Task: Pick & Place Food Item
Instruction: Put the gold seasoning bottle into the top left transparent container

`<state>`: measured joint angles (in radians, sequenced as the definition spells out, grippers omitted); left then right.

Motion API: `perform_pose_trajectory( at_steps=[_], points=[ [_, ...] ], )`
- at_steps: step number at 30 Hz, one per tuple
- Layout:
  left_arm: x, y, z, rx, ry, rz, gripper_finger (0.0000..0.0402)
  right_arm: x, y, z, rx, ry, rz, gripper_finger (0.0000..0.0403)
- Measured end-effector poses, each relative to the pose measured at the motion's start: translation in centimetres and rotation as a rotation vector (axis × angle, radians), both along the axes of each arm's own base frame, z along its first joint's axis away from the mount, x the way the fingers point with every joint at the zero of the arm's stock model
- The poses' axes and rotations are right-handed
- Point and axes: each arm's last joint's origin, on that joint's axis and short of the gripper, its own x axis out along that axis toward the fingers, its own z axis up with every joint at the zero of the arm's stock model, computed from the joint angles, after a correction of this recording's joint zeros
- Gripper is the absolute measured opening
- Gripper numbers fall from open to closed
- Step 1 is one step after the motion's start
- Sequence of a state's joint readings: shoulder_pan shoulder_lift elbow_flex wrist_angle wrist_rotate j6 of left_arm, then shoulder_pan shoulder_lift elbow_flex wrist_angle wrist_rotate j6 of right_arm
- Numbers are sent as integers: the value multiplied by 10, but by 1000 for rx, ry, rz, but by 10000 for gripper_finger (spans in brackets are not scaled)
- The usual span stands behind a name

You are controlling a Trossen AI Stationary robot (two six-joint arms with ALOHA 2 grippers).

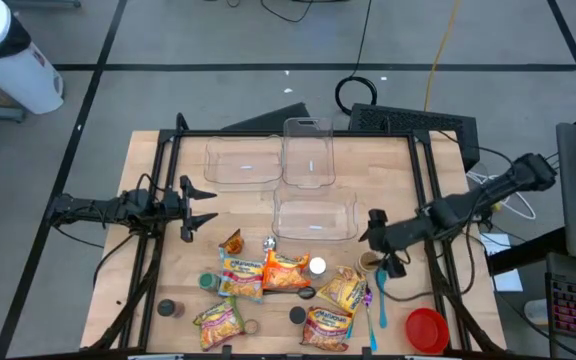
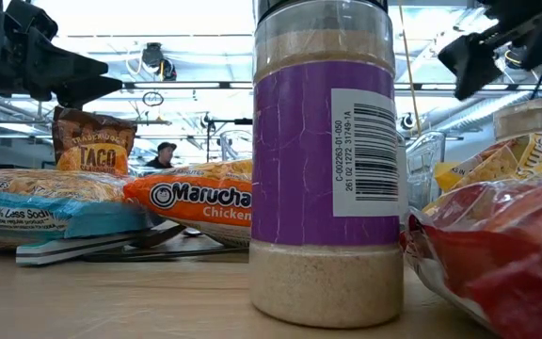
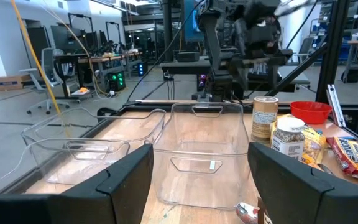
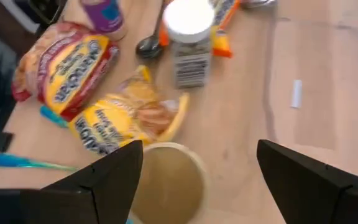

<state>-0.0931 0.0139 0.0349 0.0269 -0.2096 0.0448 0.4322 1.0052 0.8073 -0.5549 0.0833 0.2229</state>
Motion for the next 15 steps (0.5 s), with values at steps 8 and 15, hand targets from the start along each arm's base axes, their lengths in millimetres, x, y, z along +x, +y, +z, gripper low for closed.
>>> perform_pose_trajectory(
  at_steps=[8,15],
  points=[
    [0,0,0,0,0,0,271,2,16,-12,-3,84,24,305],
    [0,0,0,0,0,1,271,2,18,-20,-39,134,3,302]
  ],
)
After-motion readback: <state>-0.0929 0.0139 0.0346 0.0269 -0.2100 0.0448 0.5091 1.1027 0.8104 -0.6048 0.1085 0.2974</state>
